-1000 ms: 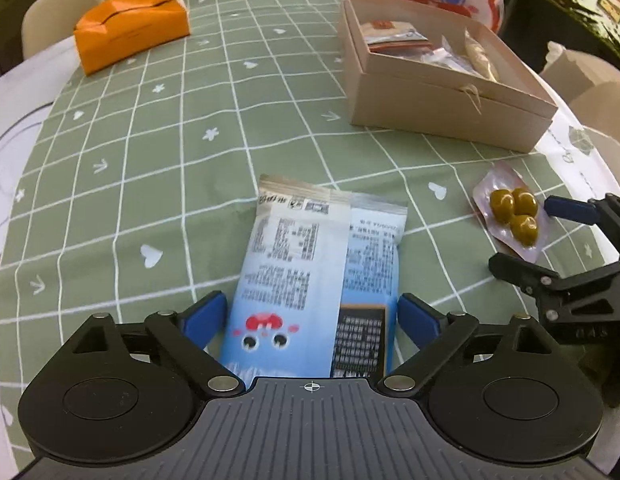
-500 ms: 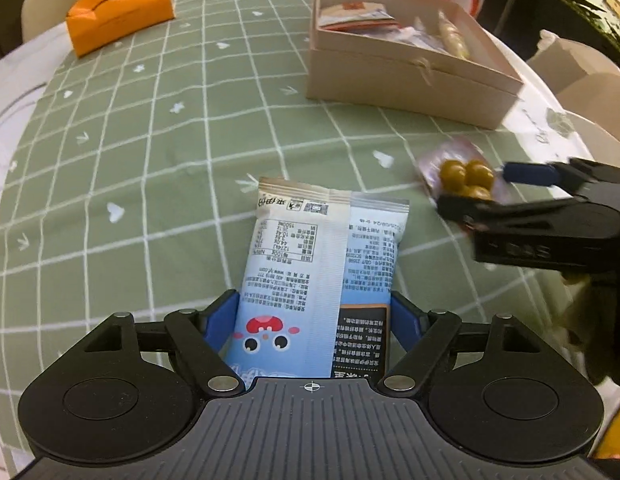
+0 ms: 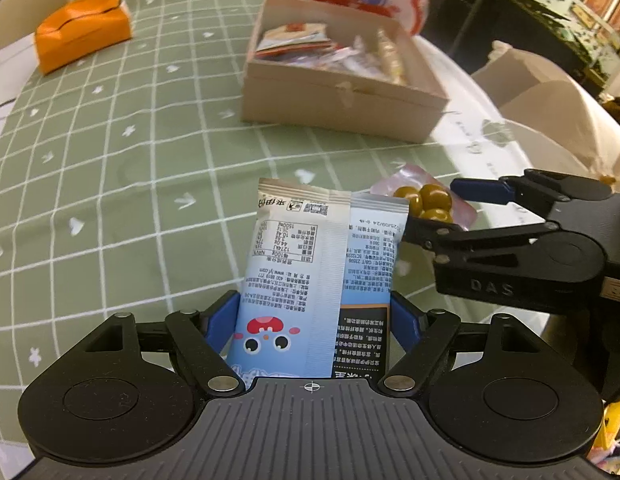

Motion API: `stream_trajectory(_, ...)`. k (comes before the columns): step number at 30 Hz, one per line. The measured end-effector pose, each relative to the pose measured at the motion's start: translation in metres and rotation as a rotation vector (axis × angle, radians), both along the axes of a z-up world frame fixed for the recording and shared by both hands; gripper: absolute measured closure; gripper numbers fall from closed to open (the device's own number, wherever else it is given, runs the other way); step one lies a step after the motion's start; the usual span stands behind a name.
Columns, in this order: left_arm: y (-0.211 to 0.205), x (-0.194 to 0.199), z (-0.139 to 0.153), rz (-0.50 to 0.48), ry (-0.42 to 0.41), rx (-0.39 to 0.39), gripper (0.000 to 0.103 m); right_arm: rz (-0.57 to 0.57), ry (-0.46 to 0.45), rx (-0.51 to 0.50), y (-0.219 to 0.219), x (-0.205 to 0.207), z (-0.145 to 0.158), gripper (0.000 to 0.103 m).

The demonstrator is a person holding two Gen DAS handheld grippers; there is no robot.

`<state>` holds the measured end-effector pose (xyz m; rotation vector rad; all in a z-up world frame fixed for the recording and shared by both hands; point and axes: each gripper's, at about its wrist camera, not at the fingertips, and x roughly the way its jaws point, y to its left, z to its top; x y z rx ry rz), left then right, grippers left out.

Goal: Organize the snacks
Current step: 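Grasp the blue-white packet with the left gripper while the right grasps the yellow sweets tray, then carry both items over the gift box and release them inside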

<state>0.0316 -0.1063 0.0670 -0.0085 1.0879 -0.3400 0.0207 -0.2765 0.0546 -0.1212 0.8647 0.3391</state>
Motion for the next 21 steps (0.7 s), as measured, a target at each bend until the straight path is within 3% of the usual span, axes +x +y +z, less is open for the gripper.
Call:
stream_trajectory(11,-0.02,0.013,0.041,-0.064,-0.127,-0.043,0.02,-0.041,-0.135,0.046,-0.03,-0.018,0.069,0.034)
stream_trajectory(17,-0.003,0.042,0.097,-0.018,-0.301,-0.156,0.02,-0.058,-0.231,0.1,-0.048,-0.001,0.117,0.034)
stream_trajectory(21,-0.003,0.075,0.122,0.014,-0.375,-0.151,0.02,-0.079,-0.286,0.13,-0.058,0.028,0.151,0.034)
